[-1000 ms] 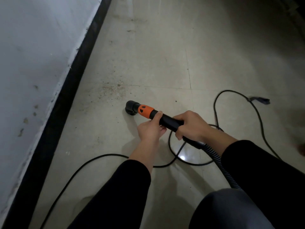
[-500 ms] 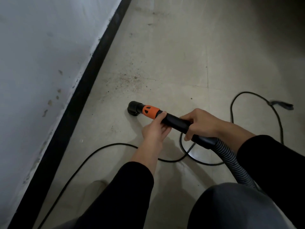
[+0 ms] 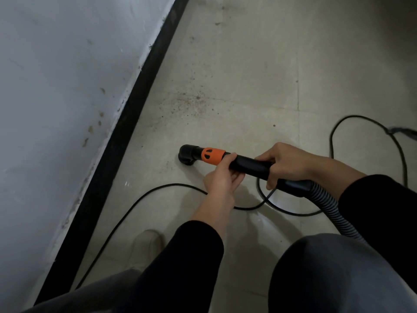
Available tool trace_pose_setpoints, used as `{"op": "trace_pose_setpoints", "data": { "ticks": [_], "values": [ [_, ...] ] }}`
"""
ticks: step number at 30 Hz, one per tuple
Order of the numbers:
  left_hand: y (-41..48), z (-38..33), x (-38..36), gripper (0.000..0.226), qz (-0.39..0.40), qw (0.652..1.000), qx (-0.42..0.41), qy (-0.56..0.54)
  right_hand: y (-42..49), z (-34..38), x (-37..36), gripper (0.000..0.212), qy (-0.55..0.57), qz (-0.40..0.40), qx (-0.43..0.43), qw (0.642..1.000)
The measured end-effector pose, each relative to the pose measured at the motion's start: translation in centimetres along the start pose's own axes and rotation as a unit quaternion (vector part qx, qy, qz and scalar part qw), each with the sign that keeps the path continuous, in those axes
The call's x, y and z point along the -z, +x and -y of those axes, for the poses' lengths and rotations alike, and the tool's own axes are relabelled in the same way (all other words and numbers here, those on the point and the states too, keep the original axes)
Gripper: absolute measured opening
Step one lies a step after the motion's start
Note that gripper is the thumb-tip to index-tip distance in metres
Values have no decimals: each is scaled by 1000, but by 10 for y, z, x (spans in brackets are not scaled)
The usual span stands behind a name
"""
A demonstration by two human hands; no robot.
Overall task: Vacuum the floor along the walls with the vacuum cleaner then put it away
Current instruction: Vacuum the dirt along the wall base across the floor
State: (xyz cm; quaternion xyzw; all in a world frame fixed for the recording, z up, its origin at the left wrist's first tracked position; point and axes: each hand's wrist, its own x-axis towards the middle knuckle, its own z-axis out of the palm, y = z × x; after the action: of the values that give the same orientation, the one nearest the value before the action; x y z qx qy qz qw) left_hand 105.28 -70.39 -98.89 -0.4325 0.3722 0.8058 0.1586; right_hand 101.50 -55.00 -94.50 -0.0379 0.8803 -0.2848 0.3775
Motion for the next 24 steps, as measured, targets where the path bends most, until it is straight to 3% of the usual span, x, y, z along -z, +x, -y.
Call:
{"op": "trace_pose_setpoints", "data": {
  "ticks": [24],
  "values": [
    [-9, -19, 41, 22, -89, 993, -22, -81, 20, 44, -26, 55, -47, 33, 28, 998]
  ]
}}
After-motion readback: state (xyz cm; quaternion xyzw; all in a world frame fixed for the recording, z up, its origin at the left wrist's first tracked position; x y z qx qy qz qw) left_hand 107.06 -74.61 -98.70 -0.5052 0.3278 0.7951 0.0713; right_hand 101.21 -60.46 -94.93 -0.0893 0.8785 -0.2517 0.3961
